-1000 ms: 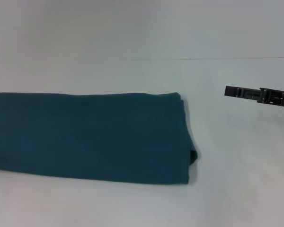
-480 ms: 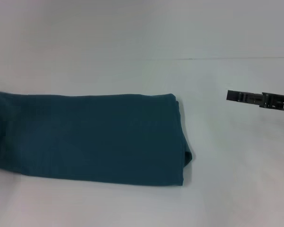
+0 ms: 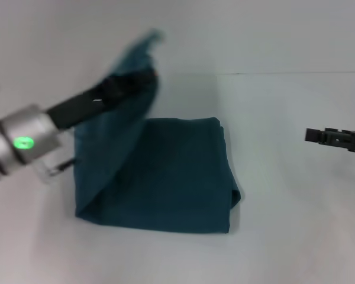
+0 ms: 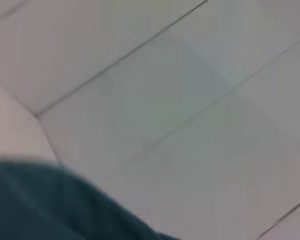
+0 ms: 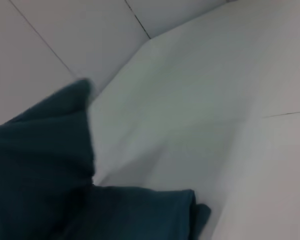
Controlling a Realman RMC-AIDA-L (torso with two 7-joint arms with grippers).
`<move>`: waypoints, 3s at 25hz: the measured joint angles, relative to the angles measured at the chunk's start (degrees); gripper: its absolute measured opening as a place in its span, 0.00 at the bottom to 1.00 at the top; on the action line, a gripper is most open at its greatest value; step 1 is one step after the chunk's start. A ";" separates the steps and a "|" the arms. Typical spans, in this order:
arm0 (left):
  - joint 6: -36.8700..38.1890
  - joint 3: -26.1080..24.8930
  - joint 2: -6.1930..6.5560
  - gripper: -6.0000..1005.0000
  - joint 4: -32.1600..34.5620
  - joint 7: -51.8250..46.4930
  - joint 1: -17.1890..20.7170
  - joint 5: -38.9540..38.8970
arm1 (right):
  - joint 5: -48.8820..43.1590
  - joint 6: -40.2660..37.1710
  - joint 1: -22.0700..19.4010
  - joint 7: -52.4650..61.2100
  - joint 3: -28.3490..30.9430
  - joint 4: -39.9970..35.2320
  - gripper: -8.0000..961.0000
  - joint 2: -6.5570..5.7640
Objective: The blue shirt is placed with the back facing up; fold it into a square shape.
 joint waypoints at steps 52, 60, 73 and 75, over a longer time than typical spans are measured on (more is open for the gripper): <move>17.18 6.92 1.95 0.94 7.56 40.60 13.96 16.95 | -3.26 0.85 5.43 16.39 -5.49 9.02 0.94 -0.85; 17.05 6.92 2.15 0.94 7.70 40.80 13.43 17.01 | -3.32 4.48 7.98 18.12 -10.60 11.03 0.94 1.56; 15.65 6.90 2.05 0.94 7.15 40.57 13.20 17.04 | -3.34 7.00 9.12 18.74 -12.35 11.53 0.79 3.61; 15.64 6.83 2.09 0.94 7.15 40.56 13.16 17.00 | -3.34 7.35 9.65 18.83 -12.61 11.90 0.76 3.89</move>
